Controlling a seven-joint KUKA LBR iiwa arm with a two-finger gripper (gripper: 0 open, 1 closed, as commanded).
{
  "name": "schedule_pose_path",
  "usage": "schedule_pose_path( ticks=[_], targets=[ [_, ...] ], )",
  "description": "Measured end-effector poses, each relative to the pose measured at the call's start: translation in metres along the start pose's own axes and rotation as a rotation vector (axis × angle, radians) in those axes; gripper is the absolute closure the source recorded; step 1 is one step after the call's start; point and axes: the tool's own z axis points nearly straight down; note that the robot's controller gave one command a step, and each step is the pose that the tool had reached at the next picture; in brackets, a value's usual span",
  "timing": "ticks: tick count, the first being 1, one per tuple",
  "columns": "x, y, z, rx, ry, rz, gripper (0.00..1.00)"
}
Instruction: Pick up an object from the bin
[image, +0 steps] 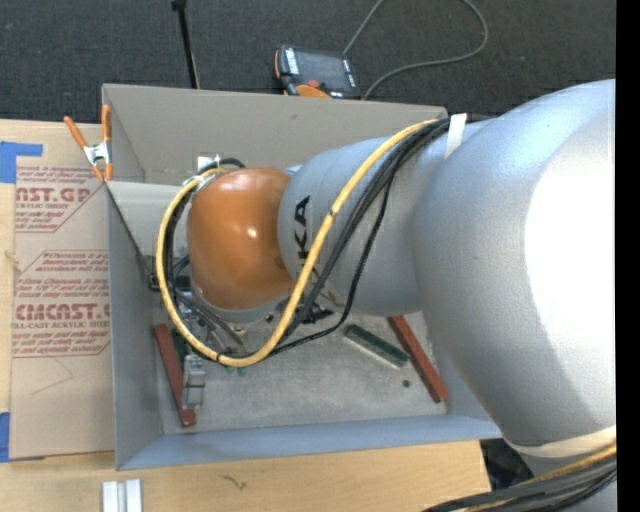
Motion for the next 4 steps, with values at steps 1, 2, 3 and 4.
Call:
schedule_pose_path(
  ticks=[1, 2, 3, 4],
  targets=[
    [-0.069, -0.029, 0.075, 0.001, -0.005, -0.140, 0.00],
    [-0.065, -0.076, -0.016, 0.000, -0.017, -0.140, 0.00],
    [-0.054, -0.241, -0.046, 0.004, -0.010, -0.169, 0.00],
    [-0.049, -0.271, 0.077, -0.001, -0.002, -0.158, 0.00]
  ],
)
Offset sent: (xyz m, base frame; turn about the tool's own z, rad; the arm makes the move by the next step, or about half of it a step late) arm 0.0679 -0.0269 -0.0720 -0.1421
